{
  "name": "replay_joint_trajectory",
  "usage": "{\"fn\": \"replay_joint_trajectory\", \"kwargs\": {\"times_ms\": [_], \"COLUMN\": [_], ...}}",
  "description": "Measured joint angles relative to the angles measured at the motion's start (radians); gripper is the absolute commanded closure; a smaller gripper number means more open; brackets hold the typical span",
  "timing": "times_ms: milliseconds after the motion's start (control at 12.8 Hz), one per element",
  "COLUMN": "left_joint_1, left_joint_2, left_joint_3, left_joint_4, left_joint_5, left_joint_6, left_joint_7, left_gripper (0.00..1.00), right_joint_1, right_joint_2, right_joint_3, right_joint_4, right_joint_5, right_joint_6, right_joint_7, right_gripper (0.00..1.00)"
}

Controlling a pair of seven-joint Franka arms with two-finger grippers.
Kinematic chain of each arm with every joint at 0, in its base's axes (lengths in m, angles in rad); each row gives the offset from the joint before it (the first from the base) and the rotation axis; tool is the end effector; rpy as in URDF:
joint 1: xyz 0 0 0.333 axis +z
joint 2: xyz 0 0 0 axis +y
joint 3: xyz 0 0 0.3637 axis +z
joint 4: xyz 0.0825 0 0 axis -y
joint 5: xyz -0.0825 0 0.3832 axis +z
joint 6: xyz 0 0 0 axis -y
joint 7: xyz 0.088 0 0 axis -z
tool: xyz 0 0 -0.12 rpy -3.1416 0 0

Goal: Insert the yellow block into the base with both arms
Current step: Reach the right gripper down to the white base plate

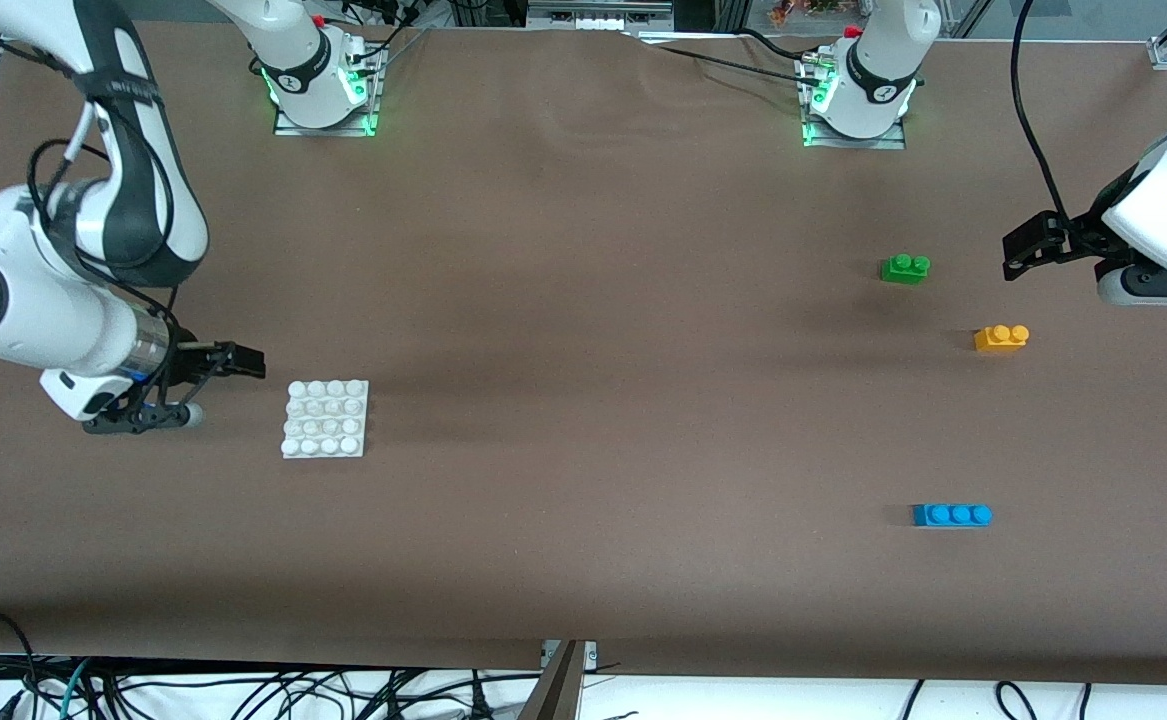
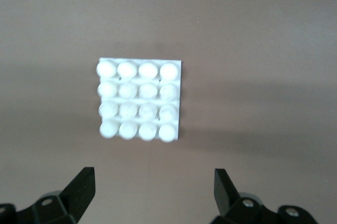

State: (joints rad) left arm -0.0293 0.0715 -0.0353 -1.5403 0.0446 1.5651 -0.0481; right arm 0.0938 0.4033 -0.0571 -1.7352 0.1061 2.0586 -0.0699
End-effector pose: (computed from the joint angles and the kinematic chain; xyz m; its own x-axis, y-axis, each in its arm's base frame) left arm 0.5760 -0.0311 0.6328 0.9989 -0.0163 -0.0446 -0.0182 -0.9989 -0.0442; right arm 0.6635 0.0352 0.3725 0.9954 0.0594 -0.0754 0.0539 -0.9959 -0.0725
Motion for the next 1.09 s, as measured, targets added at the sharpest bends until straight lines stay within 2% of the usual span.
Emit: {"fn": "replay_joint_trajectory", "kwargs": {"times_ms": [312,858,1092], "left_joint_1": [-0.008,-0.012,-0.012], "left_joint_2": [0.001,0.001,0.001], "left_joint_3": [-0.006,-0.008,-0.008], "left_joint_4": [0.000,0.000,0.000], "left_joint_5": [0.000,0.000,0.000], "left_joint_6": [0.000,0.000,0.000], "left_joint_7": [-0.011,-0.023,-0.024], "left_gripper": [0.00,0.00,0.00], "right_joint_1": [0.000,0.014,0.014], "right_joint_2": [0.068,0.179,0.200], "right_joint_3": [0.003,0.008,0.008], "right_joint_4": [-0.071,-0.074,-0.074], "right_joint_5": [0.006,0.007,0.007], "right_joint_6": [0.174,0.330,0.351], "right_joint_7": [0.044,0.102,0.105], "right_gripper": [0.00,0.00,0.01]}}
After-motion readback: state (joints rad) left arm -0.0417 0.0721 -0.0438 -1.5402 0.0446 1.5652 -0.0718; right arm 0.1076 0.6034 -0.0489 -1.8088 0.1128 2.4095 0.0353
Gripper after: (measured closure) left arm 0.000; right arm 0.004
